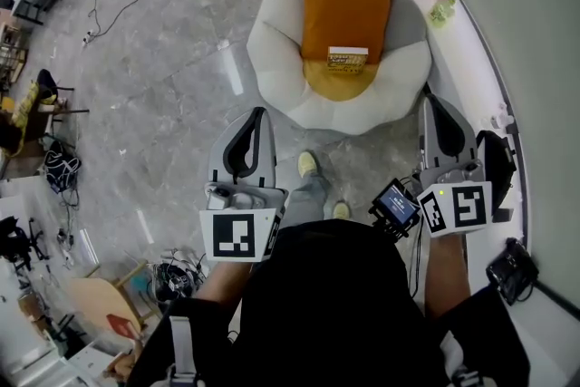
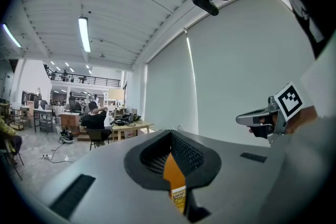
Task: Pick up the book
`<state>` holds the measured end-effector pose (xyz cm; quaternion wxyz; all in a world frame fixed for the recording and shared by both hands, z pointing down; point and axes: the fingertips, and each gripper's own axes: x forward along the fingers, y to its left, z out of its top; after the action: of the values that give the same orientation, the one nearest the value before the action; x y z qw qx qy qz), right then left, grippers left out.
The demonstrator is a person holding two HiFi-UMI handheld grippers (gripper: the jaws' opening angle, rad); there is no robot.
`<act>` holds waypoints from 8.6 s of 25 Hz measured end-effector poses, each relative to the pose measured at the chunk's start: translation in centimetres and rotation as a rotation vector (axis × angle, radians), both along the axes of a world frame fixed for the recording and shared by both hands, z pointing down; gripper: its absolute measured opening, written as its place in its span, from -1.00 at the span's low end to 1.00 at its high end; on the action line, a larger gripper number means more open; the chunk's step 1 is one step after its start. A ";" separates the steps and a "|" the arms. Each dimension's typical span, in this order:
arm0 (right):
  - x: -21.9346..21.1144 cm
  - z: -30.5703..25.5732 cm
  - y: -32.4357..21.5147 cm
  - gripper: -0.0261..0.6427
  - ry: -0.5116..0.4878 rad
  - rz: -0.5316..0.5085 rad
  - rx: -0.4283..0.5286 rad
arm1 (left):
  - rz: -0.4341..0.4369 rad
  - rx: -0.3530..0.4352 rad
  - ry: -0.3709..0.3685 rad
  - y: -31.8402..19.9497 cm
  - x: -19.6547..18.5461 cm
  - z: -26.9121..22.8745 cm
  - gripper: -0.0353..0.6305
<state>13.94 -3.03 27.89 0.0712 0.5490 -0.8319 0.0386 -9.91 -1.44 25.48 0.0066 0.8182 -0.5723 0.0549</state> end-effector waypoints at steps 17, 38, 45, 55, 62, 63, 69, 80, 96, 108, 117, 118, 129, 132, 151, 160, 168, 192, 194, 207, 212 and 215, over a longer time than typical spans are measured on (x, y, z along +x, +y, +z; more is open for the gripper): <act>-4.8 -0.9 -4.7 -0.88 0.052 0.012 0.020 | 0.020 -0.004 0.026 -5.1 -4.7 0.3 -0.86; -5.5 -1.7 -6.2 -0.88 0.085 0.057 0.057 | 0.068 0.047 0.085 -8.0 -5.2 -0.2 -0.86; -4.1 -1.8 -6.6 -0.88 0.078 0.066 0.061 | 0.069 0.049 0.079 -8.5 -3.9 -0.5 -0.86; -0.6 -1.4 -11.0 -0.88 0.054 0.083 0.040 | 0.076 0.028 0.053 -12.9 -0.7 -0.9 -0.87; 1.3 -0.7 -15.1 -0.88 0.054 0.069 0.027 | 0.056 0.022 0.040 -16.7 0.9 -0.7 -0.86; 1.5 -0.7 -15.7 -0.88 0.051 0.067 0.027 | 0.055 0.026 0.040 -17.2 1.2 -0.8 -0.86; 2.7 -0.5 -18.9 -0.88 0.049 0.038 0.024 | 0.039 0.021 0.038 -19.9 2.6 -0.6 -0.86; 4.1 0.8 -24.8 -0.88 0.042 -0.027 0.004 | -0.020 0.007 -0.015 -24.1 3.9 -0.2 -0.86; 5.6 2.8 -29.4 -0.88 0.114 -0.158 -0.019 | -0.059 -0.022 -0.073 -27.1 6.9 0.9 -0.86; 2.3 8.0 -31.4 -0.88 0.256 -0.361 -0.101 | -0.123 -0.069 -0.091 -27.5 5.1 2.4 -0.86; -2.2 16.2 -33.7 -0.88 0.429 -0.517 -0.214 | -0.141 -0.170 -0.109 -28.6 0.9 8.1 -0.86; -3.0 17.0 -33.9 -0.88 0.443 -0.540 -0.235 | -0.147 -0.186 -0.113 -28.7 0.3 8.7 -0.86; -7.2 28.0 -34.7 -0.79 0.518 -0.649 -0.363 | -0.210 -0.267 -0.093 -29.9 -4.4 16.7 -0.86; -7.2 31.5 -34.5 -0.71 0.520 -0.660 -0.395 | -0.219 -0.293 -0.084 -29.5 -5.0 19.1 -0.87; -6.3 48.9 -37.2 -0.38 0.634 -0.730 -0.588 | -0.164 -0.411 -0.081 -31.0 -3.9 31.3 -0.86; -4.7 56.3 -37.6 -0.30 0.710 -0.771 -0.612 | -0.136 -0.436 -0.085 -31.9 -1.8 36.9 -0.86; -4.9 61.4 -39.9 -0.24 0.747 -0.803 -0.618 | -0.053 -0.460 -0.057 -34.0 1.8 42.0 -0.86; -3.6 64.9 -30.7 -0.32 0.858 -1.365 -1.114 | 0.006 -0.480 -0.067 -35.0 3.9 42.9 -0.86; -4.1 65.6 -30.8 -0.36 0.862 -1.301 -1.062 | 0.005 -0.476 -0.078 -34.7 3.6 42.7 -0.86; -2.7 67.1 -27.9 -0.45 1.023 -1.112 -0.971 | -0.007 -0.442 -0.062 -34.1 5.4 40.6 -0.86; -3.2 65.4 -28.0 -0.46 1.037 -1.077 -0.964 | -0.007 -0.407 -0.060 -35.1 4.2 37.4 -0.86; -3.1 63.8 -28.6 -0.46 1.016 -1.071 -0.975 | -0.002 -0.381 -0.067 -35.8 4.4 35.8 -0.86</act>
<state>10.83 -31.64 91.65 0.6667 -0.0551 -0.7362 0.1019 -5.55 -37.22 61.31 0.1423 0.7991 -0.5524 0.1897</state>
